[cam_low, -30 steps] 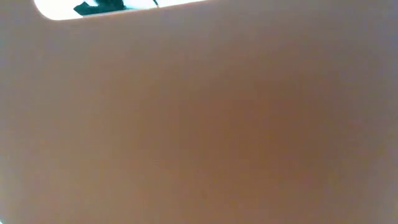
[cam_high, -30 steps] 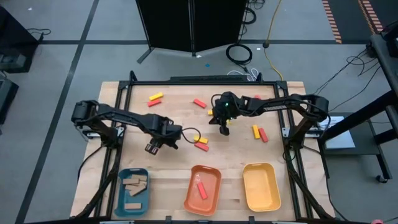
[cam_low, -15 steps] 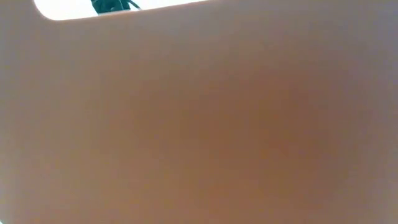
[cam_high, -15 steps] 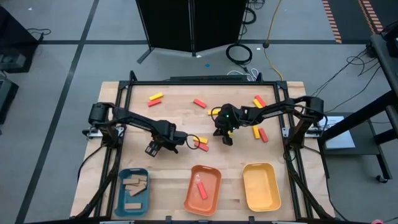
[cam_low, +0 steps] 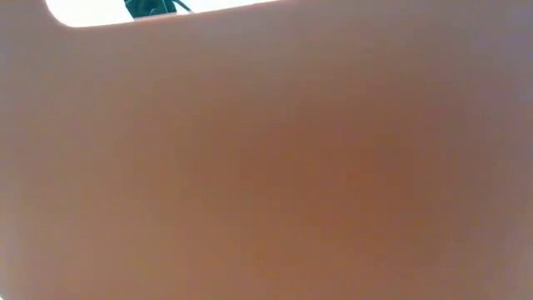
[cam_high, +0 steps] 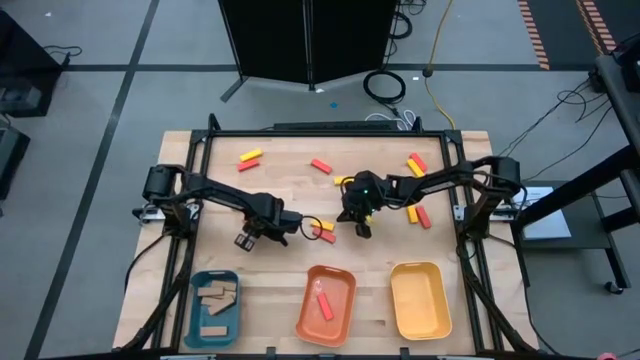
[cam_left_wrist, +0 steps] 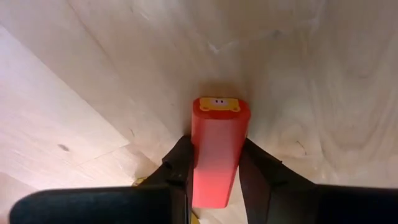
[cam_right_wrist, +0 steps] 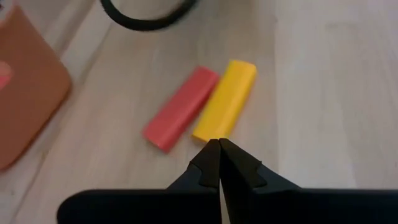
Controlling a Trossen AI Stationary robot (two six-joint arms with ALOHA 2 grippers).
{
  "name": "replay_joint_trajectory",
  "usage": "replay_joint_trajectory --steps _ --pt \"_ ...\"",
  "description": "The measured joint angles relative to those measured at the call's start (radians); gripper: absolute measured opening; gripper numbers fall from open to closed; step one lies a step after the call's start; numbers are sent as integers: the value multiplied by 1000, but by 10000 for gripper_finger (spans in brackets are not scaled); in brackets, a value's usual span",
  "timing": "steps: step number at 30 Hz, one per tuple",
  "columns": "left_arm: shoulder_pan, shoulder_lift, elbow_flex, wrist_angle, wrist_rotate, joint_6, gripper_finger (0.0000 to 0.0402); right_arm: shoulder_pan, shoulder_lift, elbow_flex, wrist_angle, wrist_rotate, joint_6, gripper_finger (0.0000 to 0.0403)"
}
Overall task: Sort blocks
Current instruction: Put the bottom left orange block into the orange bin
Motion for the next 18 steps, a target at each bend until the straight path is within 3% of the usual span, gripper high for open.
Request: replay_joint_trajectory --steps 9,18 --pt "-2 -28 50 -3 22 -26 74 54 -32 1 58 -1 2 0" --pt "-20 -146 131 109 206 -86 74 56 -84 2 31 1 2 0"
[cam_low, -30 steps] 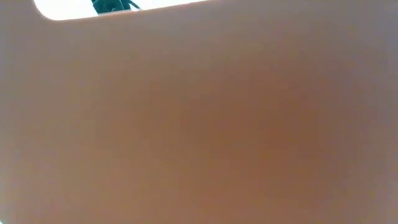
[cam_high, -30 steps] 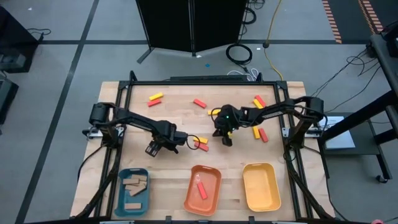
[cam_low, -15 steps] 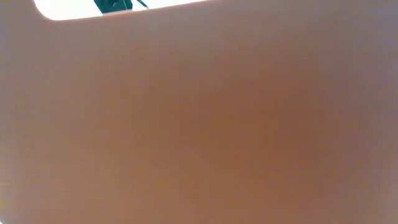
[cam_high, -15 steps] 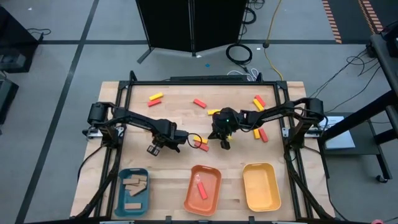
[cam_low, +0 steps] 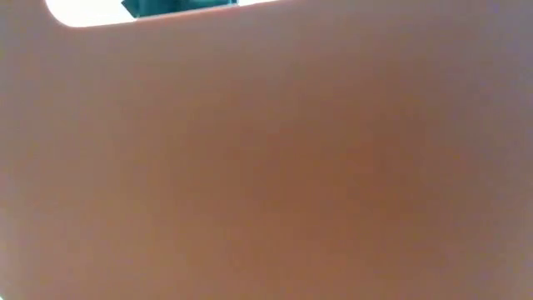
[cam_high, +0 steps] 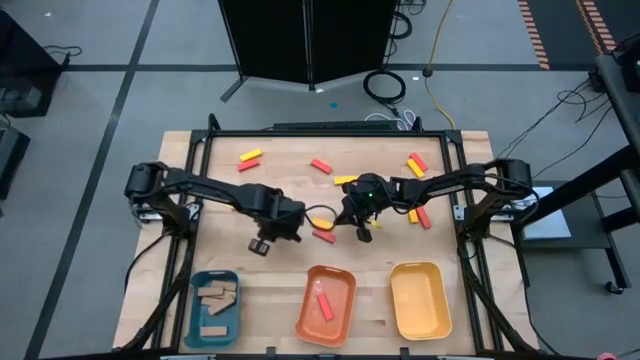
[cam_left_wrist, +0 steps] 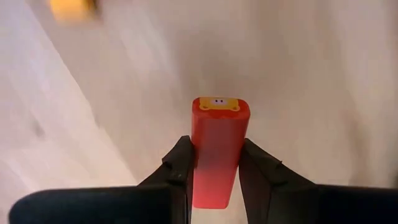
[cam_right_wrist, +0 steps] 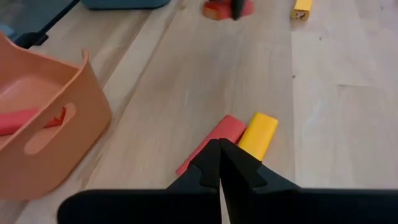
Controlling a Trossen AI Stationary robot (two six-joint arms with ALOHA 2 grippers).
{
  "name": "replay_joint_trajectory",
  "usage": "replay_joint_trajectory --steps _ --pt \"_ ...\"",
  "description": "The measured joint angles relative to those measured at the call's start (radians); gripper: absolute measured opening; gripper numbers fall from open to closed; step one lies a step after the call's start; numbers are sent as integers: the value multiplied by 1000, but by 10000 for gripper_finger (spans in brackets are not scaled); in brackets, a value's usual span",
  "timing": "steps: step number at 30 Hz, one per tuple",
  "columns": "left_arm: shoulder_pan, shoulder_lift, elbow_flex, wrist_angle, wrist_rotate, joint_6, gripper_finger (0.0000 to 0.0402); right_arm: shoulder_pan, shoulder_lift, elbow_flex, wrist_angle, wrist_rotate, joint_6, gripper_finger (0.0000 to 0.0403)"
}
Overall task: Sort blocks
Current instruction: Put the bottom left orange block into the orange bin
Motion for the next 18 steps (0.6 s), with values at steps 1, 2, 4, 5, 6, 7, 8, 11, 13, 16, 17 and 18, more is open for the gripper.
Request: replay_joint_trajectory --steps 1,2,4,5,6,7,8,11,13,16,17,18 --pt "-3 -18 2 28 31 -18 74 0 0 0 -4 0 0 0" --pt "-8 -33 3 59 62 -37 74 0 0 0 -14 0 0 0" --pt "-21 -64 3 142 128 -73 74 0 0 0 -24 0 0 0" --pt "-29 -78 3 183 169 -93 74 0 0 0 -27 0 0 0" --pt "-37 -91 3 230 213 -108 75 0 0 0 -31 0 0 0" --pt "-45 -101 4 287 256 -121 74 0 0 0 -36 0 6 0" --pt "-54 -109 5 342 296 -124 75 0 0 0 -38 0 14 0" --pt "-88 -111 5 489 369 -125 75 0 0 0 -35 0 23 0" --pt "-110 -111 5 563 379 -125 75 2 0 0 -37 0 32 0" --pt "-135 -81 5 678 385 -121 75 5 0 0 -36 0 48 0" --pt "-141 -70 4 694 384 -120 75 7 0 0 -37 0 49 0" --pt "-146 -54 3 723 384 -120 75 11 0 0 -36 0 49 0"
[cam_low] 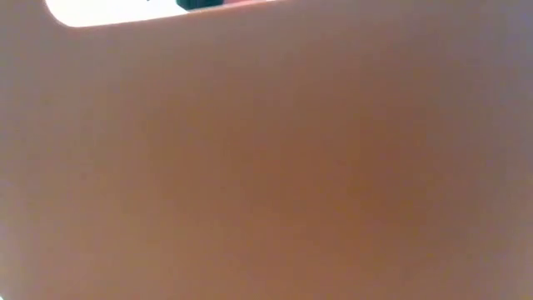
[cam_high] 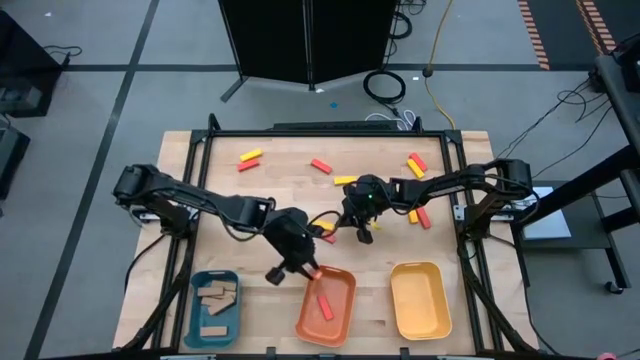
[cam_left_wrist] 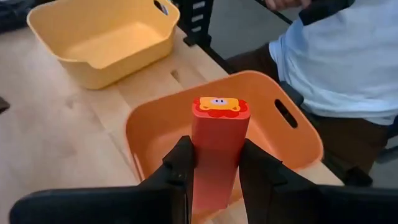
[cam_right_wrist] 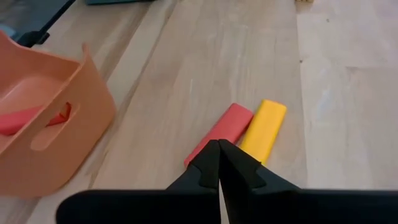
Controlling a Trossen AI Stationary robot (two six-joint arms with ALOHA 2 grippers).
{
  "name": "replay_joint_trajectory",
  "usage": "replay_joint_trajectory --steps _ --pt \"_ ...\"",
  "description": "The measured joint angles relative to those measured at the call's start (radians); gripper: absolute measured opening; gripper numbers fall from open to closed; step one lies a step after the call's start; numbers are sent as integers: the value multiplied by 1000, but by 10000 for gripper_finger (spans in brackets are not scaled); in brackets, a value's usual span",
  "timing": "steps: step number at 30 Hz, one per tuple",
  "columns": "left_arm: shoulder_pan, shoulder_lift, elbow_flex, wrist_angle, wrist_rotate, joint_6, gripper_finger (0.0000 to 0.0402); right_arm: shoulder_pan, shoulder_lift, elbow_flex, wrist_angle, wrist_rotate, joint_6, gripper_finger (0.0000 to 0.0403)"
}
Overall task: Sort blocks
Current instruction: Put the bottom left orange block into the orange bin, then adjust the orange bin
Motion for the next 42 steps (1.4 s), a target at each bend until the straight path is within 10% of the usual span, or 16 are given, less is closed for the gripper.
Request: replay_joint_trajectory --steps 32,42 --pt "7 123 0 111 1 5 153 36 0 0 7 2 8 0" --pt "65 5 0 -134 -67 13 145 1 -82 0 -101 106 -13 0"
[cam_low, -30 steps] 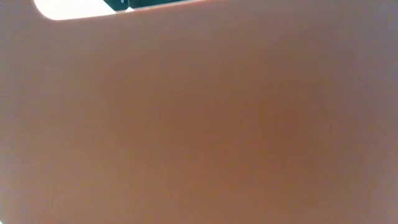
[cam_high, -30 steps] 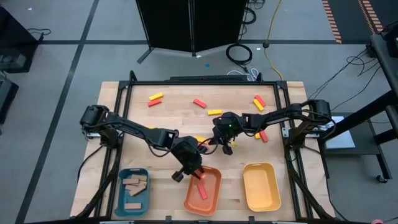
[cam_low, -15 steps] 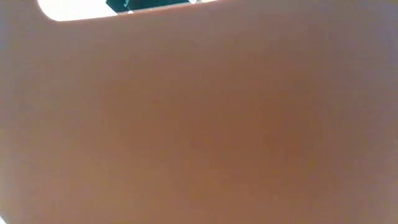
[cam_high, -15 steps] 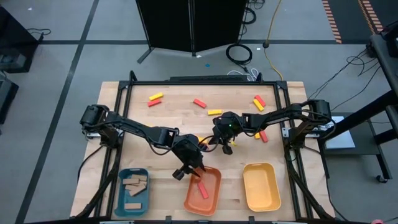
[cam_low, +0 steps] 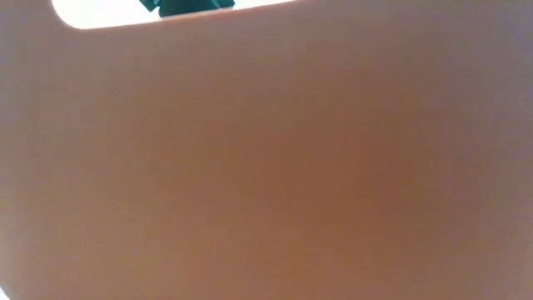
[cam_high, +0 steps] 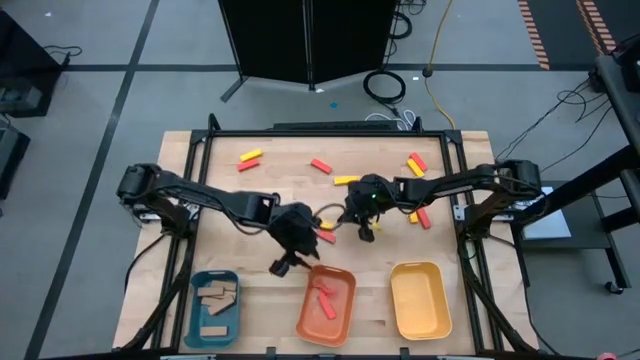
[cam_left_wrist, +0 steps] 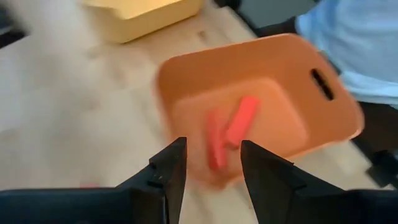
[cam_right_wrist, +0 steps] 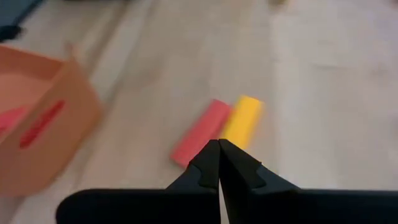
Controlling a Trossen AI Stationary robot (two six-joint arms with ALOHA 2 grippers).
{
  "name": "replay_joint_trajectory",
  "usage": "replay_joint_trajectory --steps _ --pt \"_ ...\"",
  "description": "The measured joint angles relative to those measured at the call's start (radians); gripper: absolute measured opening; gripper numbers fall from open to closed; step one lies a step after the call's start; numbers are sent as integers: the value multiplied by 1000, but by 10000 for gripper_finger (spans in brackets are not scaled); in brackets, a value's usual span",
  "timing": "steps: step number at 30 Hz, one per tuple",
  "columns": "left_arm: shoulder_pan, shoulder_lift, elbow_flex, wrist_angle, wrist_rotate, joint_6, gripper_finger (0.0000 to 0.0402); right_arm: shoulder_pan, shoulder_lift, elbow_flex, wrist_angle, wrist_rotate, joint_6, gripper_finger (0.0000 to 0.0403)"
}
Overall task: Sort blocks
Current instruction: Adjust the orange bin
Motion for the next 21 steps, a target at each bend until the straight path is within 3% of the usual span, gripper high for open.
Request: replay_joint_trajectory --steps 5,11,15,19,21 --pt "51 -108 -1 -100 -121 53 133 -43 -128 0 -236 83 21 0" --pt "149 -195 -63 -176 -126 177 118 -95 -265 0 -629 108 143 0" --pt "282 -257 -193 -70 -85 255 105 -134 -324 0 -732 164 226 0" --pt "435 -324 -317 181 52 247 89 -195 -359 0 -816 187 296 0" --pt "489 -341 -361 330 68 222 83 -234 -363 0 -891 224 367 0"
